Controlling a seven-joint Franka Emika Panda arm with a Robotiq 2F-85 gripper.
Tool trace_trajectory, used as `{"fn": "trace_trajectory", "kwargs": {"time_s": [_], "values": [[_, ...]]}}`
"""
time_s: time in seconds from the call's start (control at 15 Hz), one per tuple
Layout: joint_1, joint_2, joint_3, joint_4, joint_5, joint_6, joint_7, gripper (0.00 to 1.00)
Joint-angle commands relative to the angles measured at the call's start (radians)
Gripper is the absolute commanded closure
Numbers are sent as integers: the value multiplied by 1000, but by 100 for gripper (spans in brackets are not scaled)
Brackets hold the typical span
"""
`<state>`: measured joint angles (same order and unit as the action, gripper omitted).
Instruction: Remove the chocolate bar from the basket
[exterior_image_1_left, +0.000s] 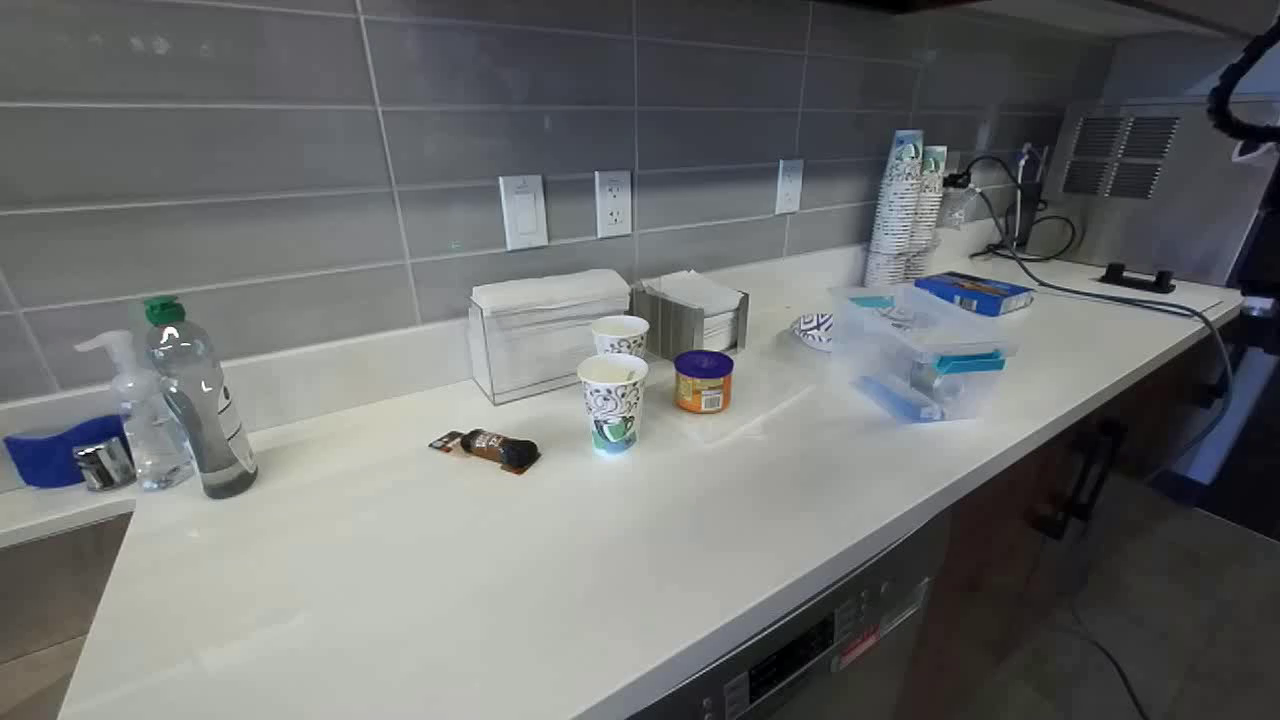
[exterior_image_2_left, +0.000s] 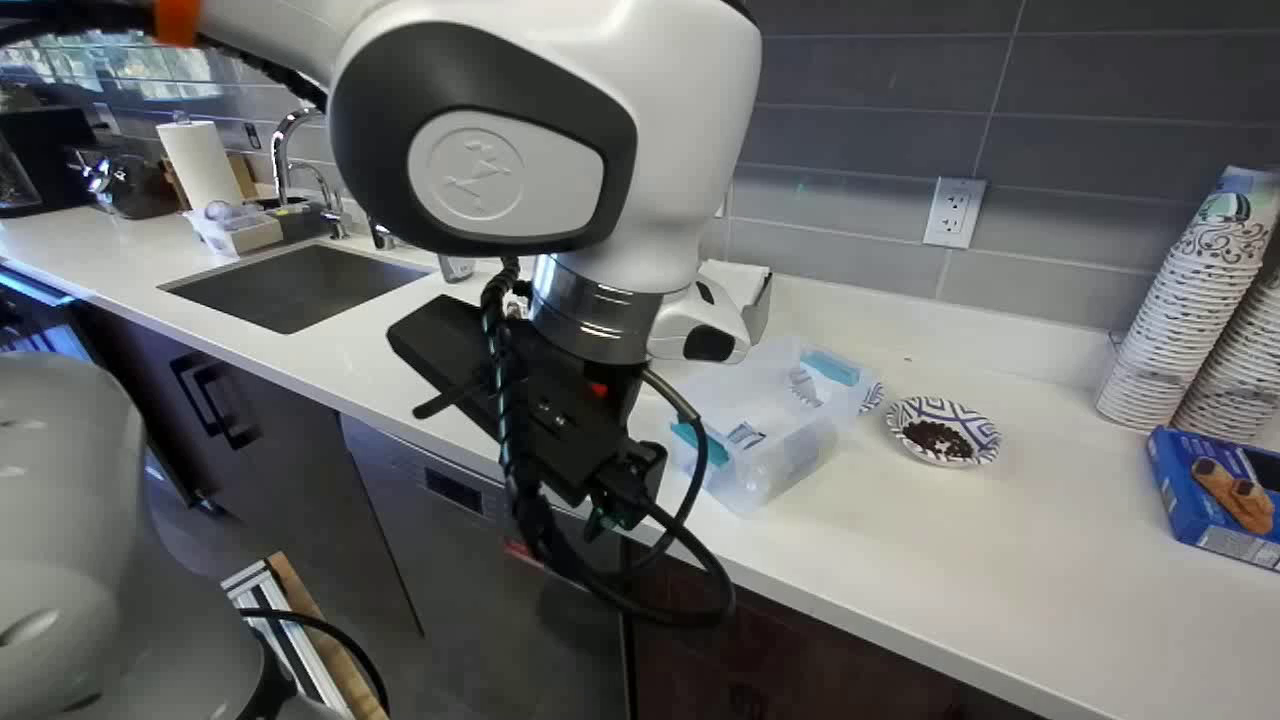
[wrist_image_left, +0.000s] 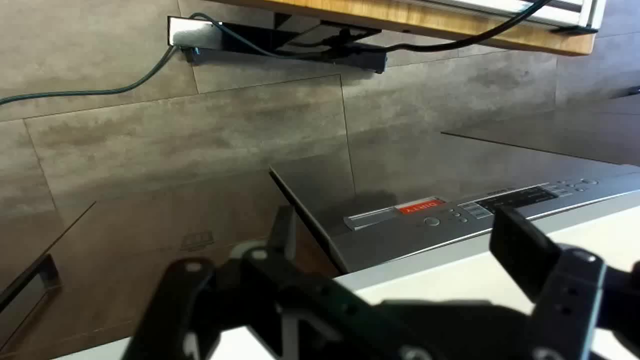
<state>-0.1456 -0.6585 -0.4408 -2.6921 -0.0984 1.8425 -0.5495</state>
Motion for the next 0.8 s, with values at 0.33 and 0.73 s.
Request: {"fn": "trace_trajectory", "kwargs": {"time_s": [0.33,0.73], "values": [[-19,5,18,1,11,-1,-10,0],[28,48,14,-16,105,74,-2,0]]}}
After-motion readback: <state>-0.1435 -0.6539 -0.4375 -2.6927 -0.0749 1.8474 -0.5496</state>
